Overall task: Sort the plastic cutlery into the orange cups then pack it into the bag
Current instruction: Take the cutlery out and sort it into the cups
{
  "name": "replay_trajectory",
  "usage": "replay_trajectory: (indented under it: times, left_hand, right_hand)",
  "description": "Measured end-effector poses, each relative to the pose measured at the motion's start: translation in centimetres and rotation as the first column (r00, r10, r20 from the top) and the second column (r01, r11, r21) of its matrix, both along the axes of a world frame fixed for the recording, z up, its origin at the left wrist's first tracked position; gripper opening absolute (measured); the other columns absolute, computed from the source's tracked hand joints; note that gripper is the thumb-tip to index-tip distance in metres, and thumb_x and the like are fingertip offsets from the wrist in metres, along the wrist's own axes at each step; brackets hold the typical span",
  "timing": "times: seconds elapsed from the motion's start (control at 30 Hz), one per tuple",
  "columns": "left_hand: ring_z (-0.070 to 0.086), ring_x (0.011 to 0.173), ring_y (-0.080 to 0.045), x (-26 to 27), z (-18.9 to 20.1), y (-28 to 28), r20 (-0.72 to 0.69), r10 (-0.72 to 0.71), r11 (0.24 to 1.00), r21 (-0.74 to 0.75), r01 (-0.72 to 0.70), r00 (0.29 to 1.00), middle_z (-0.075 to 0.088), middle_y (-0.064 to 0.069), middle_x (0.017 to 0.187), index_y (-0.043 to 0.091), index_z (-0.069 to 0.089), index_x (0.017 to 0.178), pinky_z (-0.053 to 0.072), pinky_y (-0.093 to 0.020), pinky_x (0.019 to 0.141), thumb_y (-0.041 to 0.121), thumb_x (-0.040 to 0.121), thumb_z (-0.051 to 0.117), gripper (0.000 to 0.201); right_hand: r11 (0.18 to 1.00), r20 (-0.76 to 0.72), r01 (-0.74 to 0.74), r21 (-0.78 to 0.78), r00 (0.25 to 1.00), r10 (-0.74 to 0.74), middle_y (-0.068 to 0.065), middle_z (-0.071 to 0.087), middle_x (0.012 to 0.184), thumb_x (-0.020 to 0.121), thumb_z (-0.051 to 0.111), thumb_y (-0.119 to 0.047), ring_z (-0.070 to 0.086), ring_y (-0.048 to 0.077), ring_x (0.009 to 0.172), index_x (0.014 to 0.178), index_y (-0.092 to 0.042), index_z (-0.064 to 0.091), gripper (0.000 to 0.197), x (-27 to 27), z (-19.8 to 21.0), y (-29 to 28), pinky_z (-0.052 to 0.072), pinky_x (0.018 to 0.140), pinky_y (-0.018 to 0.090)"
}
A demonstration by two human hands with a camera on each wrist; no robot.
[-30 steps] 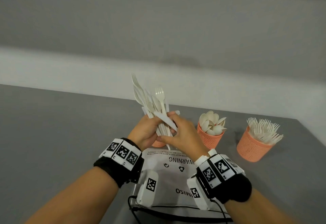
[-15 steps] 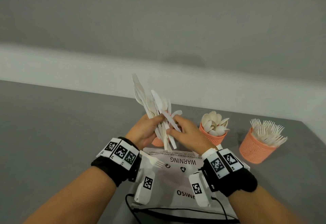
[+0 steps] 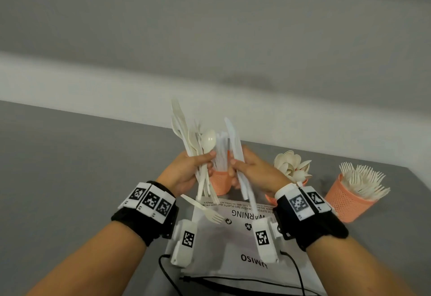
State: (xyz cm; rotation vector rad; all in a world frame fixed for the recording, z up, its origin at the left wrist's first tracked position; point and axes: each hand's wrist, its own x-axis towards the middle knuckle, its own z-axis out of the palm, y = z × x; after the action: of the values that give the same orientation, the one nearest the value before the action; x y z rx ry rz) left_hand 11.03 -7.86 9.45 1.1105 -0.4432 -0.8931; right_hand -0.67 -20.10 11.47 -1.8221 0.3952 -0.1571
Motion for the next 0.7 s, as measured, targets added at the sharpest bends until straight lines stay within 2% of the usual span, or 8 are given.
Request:
replay_trajectory:
  times: [0.1, 0.23, 0.33, 0.4, 0.5, 0.57, 0.63, 0.7]
  left_hand:
    - [0.044, 0.042, -0.007, 1.6, 0.0, 1.2, -0.009, 0.080, 0.996, 0.043, -0.080, 0.997, 0.046, 0.002, 0.053, 0.009, 0.057, 0.085, 0.043, -0.019, 0.044, 0.004, 0.086, 0.060, 0.007]
    - [0.036, 0.038, -0.006, 3.5, -0.6, 2.8, 0.001, 0.117, 0.990, 0.083, -0.116, 0.993, 0.038, 0.005, 0.048, 0.014, 0.045, 0.070, 0.033, -0.017, 0.039, 0.000, 0.085, 0.060, 0.025]
    - [0.038, 0.037, -0.006, 4.2, -1.4, 3.8, -0.012, 0.139, 0.984, 0.115, -0.137, 0.990, 0.039, 0.005, 0.048, 0.014, 0.044, 0.070, 0.035, -0.017, 0.039, 0.000, 0.086, 0.058, 0.026]
    - [0.039, 0.038, -0.007, 4.4, -1.8, 4.2, -0.019, 0.142, 0.983, 0.121, -0.139, 0.990, 0.040, 0.003, 0.050, 0.014, 0.045, 0.070, 0.036, -0.017, 0.039, 0.001, 0.086, 0.058, 0.024]
    - [0.041, 0.040, -0.008, 4.4, -2.0, 4.4, -0.041, 0.117, 0.988, 0.107, -0.112, 0.992, 0.042, 0.001, 0.053, 0.012, 0.047, 0.070, 0.039, -0.018, 0.041, 0.004, 0.088, 0.057, 0.022]
    - [0.042, 0.041, -0.008, 4.3, -1.8, 4.5, -0.051, 0.081, 0.992, 0.103, -0.075, 0.995, 0.046, 0.000, 0.054, 0.012, 0.050, 0.072, 0.041, -0.019, 0.041, 0.007, 0.090, 0.056, 0.019]
    - [0.044, 0.042, -0.009, 4.5, -1.7, 4.6, -0.046, 0.042, 0.994, 0.107, -0.037, 0.998, 0.049, 0.000, 0.055, 0.012, 0.052, 0.074, 0.042, -0.020, 0.043, 0.008, 0.090, 0.055, 0.017]
    - [0.049, 0.044, -0.010, 4.5, -1.6, 4.7, -0.034, 0.016, 0.993, 0.116, -0.012, 0.999, 0.053, -0.001, 0.057, 0.010, 0.053, 0.076, 0.046, -0.021, 0.045, 0.007, 0.090, 0.055, 0.015]
  right_hand:
    - [0.981, -0.043, 0.034, -0.189, 0.998, -0.043, -0.002, 0.046, 0.063, 0.095, 0.044, -0.012, 0.040, 0.005, 0.042, 0.105, -0.011, 0.049, 0.011, 0.6, 0.3, 0.3, 0.032, 0.039, 0.014]
    - [0.839, -0.235, -0.132, -0.528, 0.972, 0.005, 0.016, 0.061, 0.081, 0.089, 0.051, -0.012, 0.054, 0.019, 0.073, 0.096, 0.005, 0.060, 0.021, 1.8, -1.9, 2.4, 0.038, 0.058, 0.023]
    - [0.766, -0.456, -0.291, -0.574, 0.890, -0.003, 0.015, 0.061, 0.092, 0.079, 0.070, -0.024, 0.056, 0.024, 0.084, 0.094, -0.007, 0.056, 0.026, 2.2, -4.8, 2.8, 0.040, 0.069, 0.027]
    - [0.700, -0.613, -0.394, -0.596, 0.786, -0.080, 0.007, 0.053, 0.083, 0.072, 0.076, -0.034, 0.051, 0.021, 0.081, 0.093, -0.007, 0.055, 0.040, 2.0, -5.8, 3.1, 0.042, 0.071, 0.031]
    - [0.663, -0.700, -0.462, -0.589, 0.702, -0.134, -0.001, 0.045, 0.065, 0.070, 0.077, -0.028, 0.050, 0.020, 0.072, 0.068, -0.013, 0.044, 0.037, 2.0, -6.5, 3.2, 0.041, 0.063, 0.028]
    - [0.656, -0.702, -0.465, -0.595, 0.698, -0.141, 0.002, 0.053, 0.072, 0.074, 0.072, -0.015, 0.051, 0.020, 0.069, 0.075, -0.009, 0.051, 0.021, 2.1, -6.3, 3.1, 0.040, 0.054, 0.025]
    - [0.711, -0.652, -0.386, -0.588, 0.746, -0.134, 0.009, 0.062, 0.091, 0.077, 0.067, -0.009, 0.057, 0.020, 0.078, 0.100, -0.003, 0.058, 0.025, 2.0, -5.5, 2.5, 0.041, 0.057, 0.024]
    - [0.759, -0.526, -0.271, -0.592, 0.844, -0.109, 0.004, 0.064, 0.086, 0.080, 0.066, -0.010, 0.059, 0.018, 0.078, 0.098, -0.005, 0.062, 0.019, 1.7, -3.9, 1.8, 0.041, 0.061, 0.021]
